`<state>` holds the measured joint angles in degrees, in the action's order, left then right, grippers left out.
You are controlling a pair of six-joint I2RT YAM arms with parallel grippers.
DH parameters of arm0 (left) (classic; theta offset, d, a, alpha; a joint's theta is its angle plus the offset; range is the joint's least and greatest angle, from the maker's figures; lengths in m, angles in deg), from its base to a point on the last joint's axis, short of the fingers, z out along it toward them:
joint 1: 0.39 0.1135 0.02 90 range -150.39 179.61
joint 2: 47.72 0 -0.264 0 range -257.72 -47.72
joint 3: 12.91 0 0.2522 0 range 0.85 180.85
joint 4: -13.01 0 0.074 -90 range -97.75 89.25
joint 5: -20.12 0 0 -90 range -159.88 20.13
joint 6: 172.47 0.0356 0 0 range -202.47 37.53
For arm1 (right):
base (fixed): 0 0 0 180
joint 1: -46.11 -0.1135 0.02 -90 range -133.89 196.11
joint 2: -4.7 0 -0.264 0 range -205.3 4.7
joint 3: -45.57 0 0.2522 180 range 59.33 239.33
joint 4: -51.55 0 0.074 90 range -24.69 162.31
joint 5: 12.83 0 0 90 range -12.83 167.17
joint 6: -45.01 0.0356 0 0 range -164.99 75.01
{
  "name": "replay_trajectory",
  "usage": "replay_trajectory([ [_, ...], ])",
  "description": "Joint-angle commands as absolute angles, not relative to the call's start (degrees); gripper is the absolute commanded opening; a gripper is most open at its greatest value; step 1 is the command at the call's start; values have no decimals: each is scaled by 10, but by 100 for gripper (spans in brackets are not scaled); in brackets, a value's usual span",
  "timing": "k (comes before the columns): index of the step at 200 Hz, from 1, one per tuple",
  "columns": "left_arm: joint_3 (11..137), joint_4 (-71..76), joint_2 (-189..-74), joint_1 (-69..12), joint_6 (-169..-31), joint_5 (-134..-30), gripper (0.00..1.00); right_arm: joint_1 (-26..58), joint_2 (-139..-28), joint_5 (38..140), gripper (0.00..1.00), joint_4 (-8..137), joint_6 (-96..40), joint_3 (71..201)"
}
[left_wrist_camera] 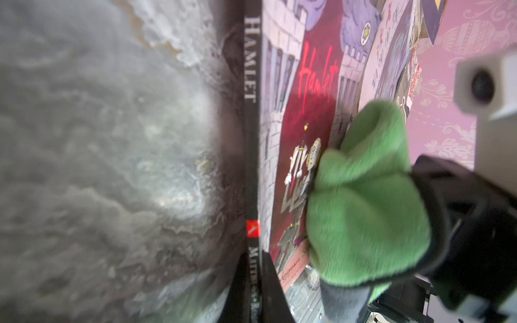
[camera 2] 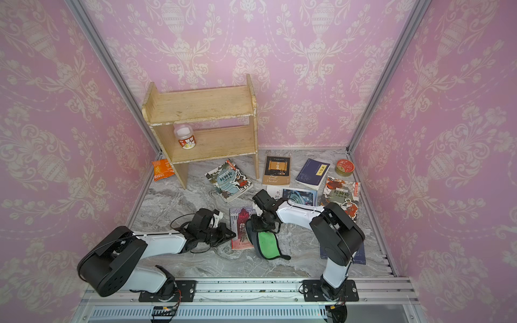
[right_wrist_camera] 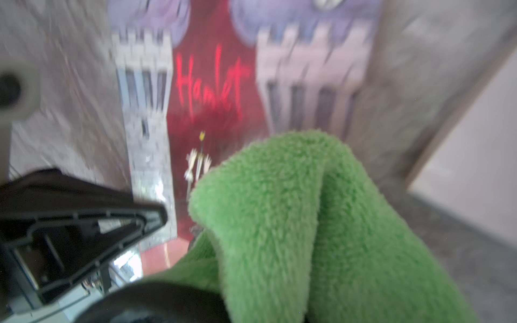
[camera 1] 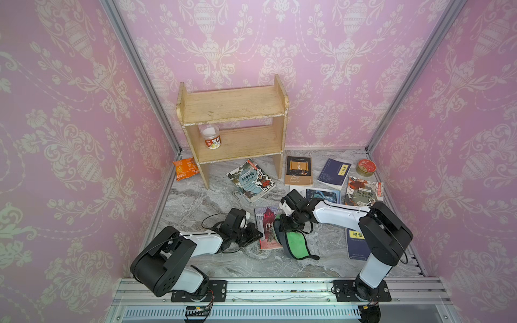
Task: Wipe the cover of the book
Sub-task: Wipe the dirt from the cover of the book.
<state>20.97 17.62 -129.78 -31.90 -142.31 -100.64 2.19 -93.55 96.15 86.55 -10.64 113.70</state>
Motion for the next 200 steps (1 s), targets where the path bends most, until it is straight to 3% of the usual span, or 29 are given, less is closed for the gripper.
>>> replay_trajectory([
  [1,213,140,-1312,-317,-1411,-979,0,-25,-948,935,0,996,-74,1060],
  [50,214,147,-1321,-318,-1408,-990,0,82,-884,909,0,1043,-139,1188],
  [86,210,140,-1305,-318,-1410,-990,0,107,-1006,920,0,1052,-172,1388],
  [121,206,123,-1286,-318,-1410,-974,0,111,-1136,938,0,1050,-170,1481],
  [152,202,125,-1285,-318,-1415,-964,0,111,-1119,942,0,1019,-159,1385],
  [200,208,128,-1298,-317,-1415,-954,0,55,-919,920,0,995,-111,1095],
])
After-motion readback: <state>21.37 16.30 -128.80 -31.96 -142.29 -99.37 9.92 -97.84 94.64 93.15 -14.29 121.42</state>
